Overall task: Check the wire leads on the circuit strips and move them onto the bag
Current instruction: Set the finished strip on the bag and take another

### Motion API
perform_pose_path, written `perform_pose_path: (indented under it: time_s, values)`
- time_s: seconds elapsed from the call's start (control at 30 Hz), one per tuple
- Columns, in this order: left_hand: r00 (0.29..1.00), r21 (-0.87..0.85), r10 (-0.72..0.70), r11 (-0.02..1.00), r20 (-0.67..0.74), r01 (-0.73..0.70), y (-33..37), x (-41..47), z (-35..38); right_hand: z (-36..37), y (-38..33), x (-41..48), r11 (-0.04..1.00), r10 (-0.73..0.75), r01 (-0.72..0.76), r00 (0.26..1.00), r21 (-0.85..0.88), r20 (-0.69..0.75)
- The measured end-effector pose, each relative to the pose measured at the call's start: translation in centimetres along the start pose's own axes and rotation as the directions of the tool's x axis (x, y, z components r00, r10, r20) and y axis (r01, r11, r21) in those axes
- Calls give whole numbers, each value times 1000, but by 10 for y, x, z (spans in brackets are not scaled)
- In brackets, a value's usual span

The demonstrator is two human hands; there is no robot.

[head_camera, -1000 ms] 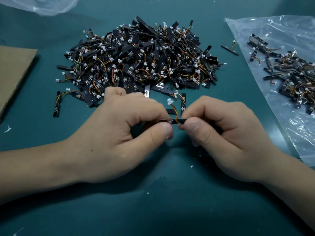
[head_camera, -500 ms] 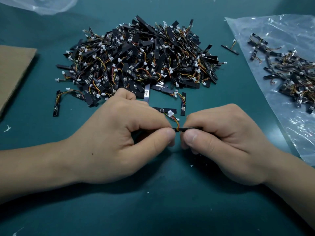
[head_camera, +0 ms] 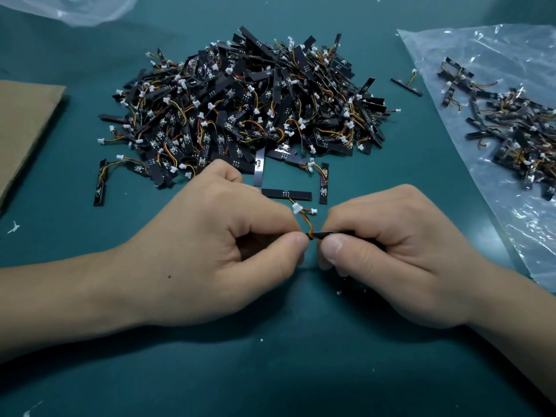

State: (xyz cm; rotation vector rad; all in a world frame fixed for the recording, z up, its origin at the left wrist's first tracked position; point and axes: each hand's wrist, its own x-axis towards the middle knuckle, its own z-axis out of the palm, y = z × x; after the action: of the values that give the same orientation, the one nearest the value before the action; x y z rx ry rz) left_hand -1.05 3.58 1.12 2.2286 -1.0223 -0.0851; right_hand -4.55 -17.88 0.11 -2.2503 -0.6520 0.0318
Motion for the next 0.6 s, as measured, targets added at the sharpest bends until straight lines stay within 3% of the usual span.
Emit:
perform_pose_path:
  time_s: [0.6]
  values:
    - [999, -12, -35, 999, 4, 35, -7, -3, 3, 0, 1, 0, 1000, 29, -29, 1000, -6, -3]
